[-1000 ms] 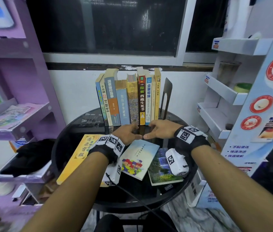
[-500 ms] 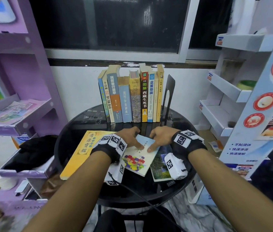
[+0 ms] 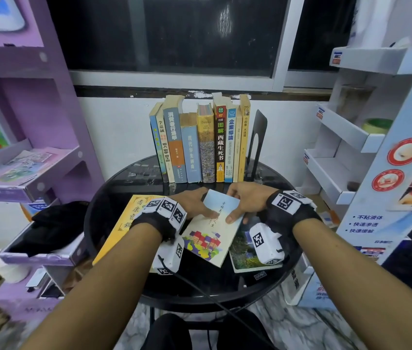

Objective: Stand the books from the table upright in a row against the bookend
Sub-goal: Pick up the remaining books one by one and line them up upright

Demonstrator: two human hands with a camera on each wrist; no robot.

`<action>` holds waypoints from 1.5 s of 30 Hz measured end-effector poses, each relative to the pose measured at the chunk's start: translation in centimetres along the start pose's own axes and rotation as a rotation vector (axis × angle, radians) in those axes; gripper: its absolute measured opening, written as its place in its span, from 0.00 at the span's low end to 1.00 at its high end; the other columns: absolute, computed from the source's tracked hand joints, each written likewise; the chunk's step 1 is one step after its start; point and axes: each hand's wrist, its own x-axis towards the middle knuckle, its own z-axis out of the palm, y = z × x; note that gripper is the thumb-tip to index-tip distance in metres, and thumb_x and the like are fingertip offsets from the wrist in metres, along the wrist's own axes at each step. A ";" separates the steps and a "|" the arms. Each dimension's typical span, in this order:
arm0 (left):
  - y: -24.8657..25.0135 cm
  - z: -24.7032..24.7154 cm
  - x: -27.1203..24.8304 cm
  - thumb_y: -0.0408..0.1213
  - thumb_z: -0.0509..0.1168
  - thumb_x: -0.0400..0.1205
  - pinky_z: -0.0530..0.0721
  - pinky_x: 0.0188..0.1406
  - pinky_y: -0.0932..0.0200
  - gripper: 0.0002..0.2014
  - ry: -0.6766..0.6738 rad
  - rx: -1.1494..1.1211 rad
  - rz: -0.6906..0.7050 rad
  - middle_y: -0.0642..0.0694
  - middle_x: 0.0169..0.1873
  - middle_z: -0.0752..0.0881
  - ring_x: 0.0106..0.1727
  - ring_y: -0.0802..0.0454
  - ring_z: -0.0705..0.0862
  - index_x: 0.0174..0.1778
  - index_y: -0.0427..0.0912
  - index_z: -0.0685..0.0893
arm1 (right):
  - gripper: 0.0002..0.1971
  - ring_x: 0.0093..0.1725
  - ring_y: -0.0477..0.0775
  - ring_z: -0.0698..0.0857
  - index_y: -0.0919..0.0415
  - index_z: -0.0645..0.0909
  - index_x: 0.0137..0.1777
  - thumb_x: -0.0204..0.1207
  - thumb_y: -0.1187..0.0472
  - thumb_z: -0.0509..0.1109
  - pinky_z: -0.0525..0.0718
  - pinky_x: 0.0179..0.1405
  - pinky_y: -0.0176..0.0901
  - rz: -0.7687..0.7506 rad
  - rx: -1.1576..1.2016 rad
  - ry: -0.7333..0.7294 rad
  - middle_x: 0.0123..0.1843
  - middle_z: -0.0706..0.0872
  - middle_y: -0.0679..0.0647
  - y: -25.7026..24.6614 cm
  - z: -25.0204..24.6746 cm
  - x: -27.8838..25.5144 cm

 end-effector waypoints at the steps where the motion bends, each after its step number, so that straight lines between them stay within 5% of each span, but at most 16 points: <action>1: 0.0 -0.1 -0.1 0.52 0.73 0.76 0.79 0.62 0.49 0.36 -0.003 -0.030 0.002 0.47 0.69 0.77 0.66 0.45 0.79 0.76 0.51 0.64 | 0.29 0.36 0.57 0.88 0.62 0.71 0.61 0.65 0.66 0.83 0.88 0.34 0.45 -0.004 0.041 -0.002 0.53 0.85 0.57 -0.1 -0.2 -0.1; 13: 0.4 -1.6 -0.6 0.45 0.71 0.79 0.82 0.62 0.39 0.33 0.165 -0.393 0.156 0.42 0.66 0.79 0.63 0.41 0.82 0.76 0.45 0.63 | 0.23 0.27 0.51 0.83 0.57 0.72 0.57 0.68 0.62 0.82 0.80 0.25 0.35 -0.166 0.102 0.220 0.48 0.87 0.55 -0.9 -2.4 -1.3; 16: 0.9 -1.8 -0.2 0.41 0.73 0.78 0.85 0.57 0.42 0.33 0.242 -0.494 0.219 0.40 0.64 0.81 0.59 0.44 0.84 0.76 0.43 0.65 | 0.17 0.38 0.56 0.87 0.53 0.73 0.51 0.71 0.64 0.79 0.87 0.35 0.46 -0.216 0.221 0.297 0.52 0.85 0.58 -0.8 -2.7 -1.4; 20: 2.1 -1.9 0.2 0.34 0.70 0.79 0.86 0.39 0.60 0.29 0.315 -0.603 0.282 0.46 0.55 0.82 0.49 0.52 0.85 0.73 0.41 0.66 | 0.12 0.53 0.59 0.88 0.55 0.74 0.55 0.77 0.67 0.72 0.91 0.41 0.60 -0.252 0.429 0.293 0.59 0.83 0.59 -0.5 -3.1 -1.8; 26: 4.0 -1.9 1.4 0.34 0.72 0.78 0.85 0.57 0.43 0.30 0.325 -0.628 0.332 0.44 0.59 0.82 0.58 0.44 0.84 0.73 0.43 0.66 | 0.16 0.56 0.59 0.88 0.57 0.74 0.67 0.81 0.67 0.67 0.90 0.42 0.63 -0.246 0.452 0.310 0.61 0.84 0.59 0.6 -4.1 -2.5; 31: 6.4 -2.1 2.2 0.38 0.71 0.79 0.84 0.46 0.56 0.25 0.401 -0.472 0.377 0.48 0.54 0.81 0.51 0.52 0.82 0.69 0.44 0.69 | 0.17 0.54 0.57 0.89 0.56 0.73 0.68 0.81 0.65 0.67 0.91 0.37 0.54 -0.235 0.383 0.412 0.61 0.84 0.58 2.0 -5.1 -3.2; 39: 9.7 -4.8 2.8 0.39 0.67 0.81 0.72 0.68 0.57 0.19 0.820 -0.035 0.561 0.48 0.64 0.79 0.67 0.53 0.75 0.68 0.44 0.76 | 0.13 0.57 0.62 0.87 0.56 0.73 0.64 0.82 0.63 0.66 0.90 0.33 0.45 -0.144 0.181 0.536 0.61 0.84 0.61 4.4 -6.4 -3.0; 43: 11.2 -6.8 3.8 0.42 0.66 0.81 0.69 0.73 0.49 0.20 0.896 0.162 0.583 0.46 0.69 0.77 0.72 0.48 0.72 0.69 0.47 0.76 | 0.13 0.58 0.59 0.85 0.59 0.75 0.66 0.82 0.62 0.65 0.80 0.28 0.28 -0.120 0.061 0.610 0.63 0.84 0.62 5.3 -7.1 -2.0; 45: 11.9 -7.8 4.4 0.43 0.65 0.81 0.67 0.73 0.49 0.20 0.939 0.225 0.587 0.46 0.70 0.77 0.72 0.48 0.72 0.69 0.47 0.76 | 0.14 0.57 0.59 0.85 0.59 0.76 0.66 0.82 0.63 0.64 0.80 0.33 0.30 -0.104 0.043 0.648 0.62 0.85 0.62 5.7 -7.5 -1.3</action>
